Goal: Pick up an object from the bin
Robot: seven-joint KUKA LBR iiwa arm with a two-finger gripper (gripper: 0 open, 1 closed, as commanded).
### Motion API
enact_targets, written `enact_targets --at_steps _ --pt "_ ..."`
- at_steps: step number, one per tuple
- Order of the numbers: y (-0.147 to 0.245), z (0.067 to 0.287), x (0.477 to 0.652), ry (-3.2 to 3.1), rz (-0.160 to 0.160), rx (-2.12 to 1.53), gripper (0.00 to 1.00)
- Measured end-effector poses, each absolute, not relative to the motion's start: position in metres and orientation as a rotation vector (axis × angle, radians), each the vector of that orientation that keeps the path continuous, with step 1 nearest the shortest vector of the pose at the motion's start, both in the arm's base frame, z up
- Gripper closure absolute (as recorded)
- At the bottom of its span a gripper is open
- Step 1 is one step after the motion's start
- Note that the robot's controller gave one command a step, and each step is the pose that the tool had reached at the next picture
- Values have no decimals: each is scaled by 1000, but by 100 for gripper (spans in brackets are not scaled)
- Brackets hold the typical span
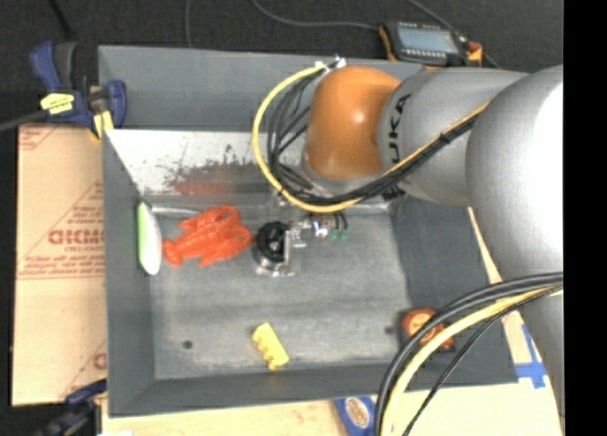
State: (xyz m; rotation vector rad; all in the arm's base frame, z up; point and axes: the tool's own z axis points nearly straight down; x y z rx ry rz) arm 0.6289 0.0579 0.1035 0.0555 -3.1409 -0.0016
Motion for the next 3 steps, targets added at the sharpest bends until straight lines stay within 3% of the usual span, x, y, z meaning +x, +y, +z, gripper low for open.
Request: enact_targets --at_steps 1,3 --pt "38 82 624 -3146 -4 -140 100" --pt "41 94 618 -3133 0 -135 100"
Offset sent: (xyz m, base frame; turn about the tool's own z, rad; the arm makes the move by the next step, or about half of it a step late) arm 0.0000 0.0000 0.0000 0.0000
